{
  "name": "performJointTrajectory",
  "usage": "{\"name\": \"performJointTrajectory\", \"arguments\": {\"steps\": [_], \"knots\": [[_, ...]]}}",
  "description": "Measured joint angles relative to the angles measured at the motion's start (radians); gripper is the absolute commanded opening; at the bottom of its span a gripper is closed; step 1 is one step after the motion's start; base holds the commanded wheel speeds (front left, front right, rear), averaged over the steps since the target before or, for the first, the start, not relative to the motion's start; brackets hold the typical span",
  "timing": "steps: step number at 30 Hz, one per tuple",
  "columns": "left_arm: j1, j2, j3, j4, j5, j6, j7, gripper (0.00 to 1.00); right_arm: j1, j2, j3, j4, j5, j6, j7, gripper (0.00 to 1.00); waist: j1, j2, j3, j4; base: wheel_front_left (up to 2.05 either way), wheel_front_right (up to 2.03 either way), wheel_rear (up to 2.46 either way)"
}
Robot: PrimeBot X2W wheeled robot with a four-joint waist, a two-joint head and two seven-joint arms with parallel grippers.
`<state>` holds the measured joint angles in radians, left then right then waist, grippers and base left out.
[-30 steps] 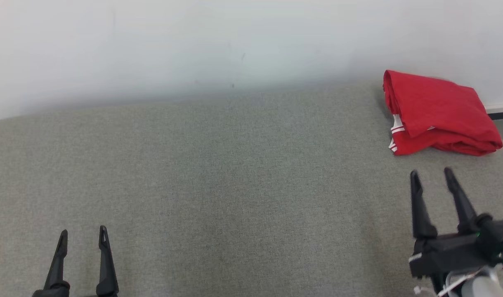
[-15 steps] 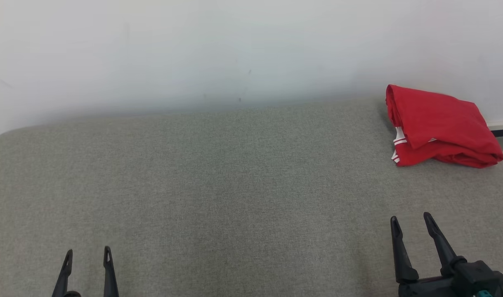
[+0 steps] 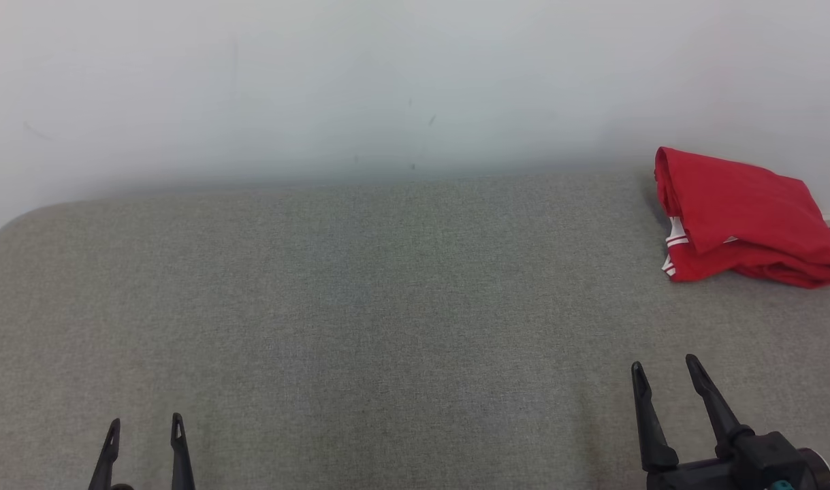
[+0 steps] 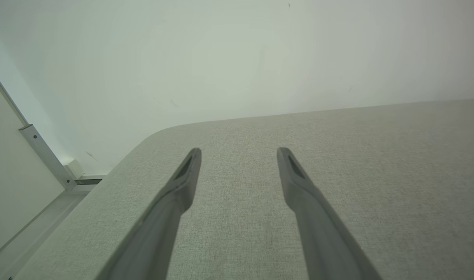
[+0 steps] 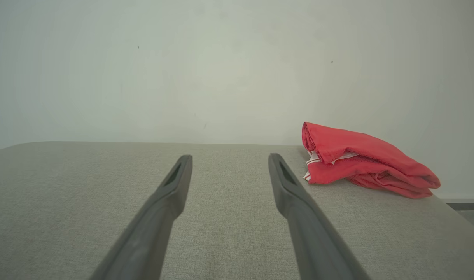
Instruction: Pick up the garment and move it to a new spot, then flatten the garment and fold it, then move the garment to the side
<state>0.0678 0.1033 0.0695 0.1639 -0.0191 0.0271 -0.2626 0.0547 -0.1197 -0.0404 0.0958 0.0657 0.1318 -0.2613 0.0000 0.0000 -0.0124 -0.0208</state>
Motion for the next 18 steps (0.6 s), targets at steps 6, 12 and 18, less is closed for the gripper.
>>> {"name": "performJointTrajectory", "arguments": {"steps": [6,12,18], "knots": [[0.001,0.001,0.001,0.002,-0.002,0.009,0.0,1.0,-0.005,0.0,0.016,0.012,0.0,0.0,0.0,1.0,0.0,0.0,0.004,0.008,0.0,0.0,0.0],[0.006,-0.004,-0.001,0.019,-0.009,0.017,0.001,0.0,-0.001,0.001,0.021,0.038,0.001,0.0,0.003,0.0,0.0,0.0,0.007,0.012,0.0,0.0,0.0],[0.008,-0.015,0.009,0.06,-0.074,0.008,0.034,0.0,0.01,0.006,0.019,0.071,0.07,0.0,0.025,0.0,0.0,0.0,0.007,0.012,0.0,0.0,0.0]]}}
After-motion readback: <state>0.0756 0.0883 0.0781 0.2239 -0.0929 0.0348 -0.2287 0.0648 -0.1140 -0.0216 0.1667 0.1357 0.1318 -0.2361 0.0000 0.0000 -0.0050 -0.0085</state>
